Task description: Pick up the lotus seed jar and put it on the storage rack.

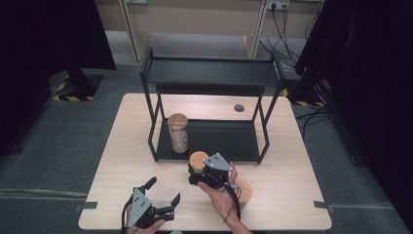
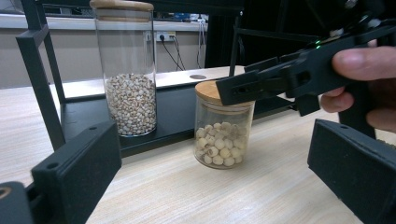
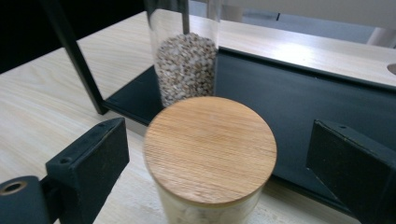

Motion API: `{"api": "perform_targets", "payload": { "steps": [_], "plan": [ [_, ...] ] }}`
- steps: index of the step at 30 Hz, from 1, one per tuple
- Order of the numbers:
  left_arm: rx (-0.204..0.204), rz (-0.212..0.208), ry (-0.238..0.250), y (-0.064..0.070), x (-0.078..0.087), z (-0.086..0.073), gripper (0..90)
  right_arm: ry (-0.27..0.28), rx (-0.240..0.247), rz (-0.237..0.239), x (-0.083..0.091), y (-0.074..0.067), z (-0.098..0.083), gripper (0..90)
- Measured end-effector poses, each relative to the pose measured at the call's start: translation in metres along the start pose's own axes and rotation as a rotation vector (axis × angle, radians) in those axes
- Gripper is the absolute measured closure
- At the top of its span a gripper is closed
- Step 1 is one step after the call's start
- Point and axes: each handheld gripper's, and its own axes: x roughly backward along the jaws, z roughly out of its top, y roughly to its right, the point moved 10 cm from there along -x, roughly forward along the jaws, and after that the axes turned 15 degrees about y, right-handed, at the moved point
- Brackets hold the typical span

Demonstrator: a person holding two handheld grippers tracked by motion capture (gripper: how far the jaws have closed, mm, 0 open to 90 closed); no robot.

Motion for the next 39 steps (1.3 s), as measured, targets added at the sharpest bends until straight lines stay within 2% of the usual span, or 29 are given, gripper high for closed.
{"api": "perform_targets", "payload": {
  "steps": [9,18,29,39],
  "plan": [
    [-0.001,0.001,0.004,0.0,0.001,0.001,2.2,-0.035,0.024,-0.006,-0.013,-0.005,-0.009,12.3],
    [0.0,0.001,0.003,-0.001,0.0,0.001,2.3,-0.063,0.008,0.019,-0.019,-0.001,-0.014,24.9],
    [0.002,0.002,0.005,-0.001,0.001,0.001,2.3,-0.049,0.023,0.012,-0.018,-0.003,-0.015,25.6],
    [0.004,0.004,0.008,-0.001,0.001,0.001,2.3,-0.034,0.012,0.02,-0.018,0.002,0.0,25.6]
  ]
}}
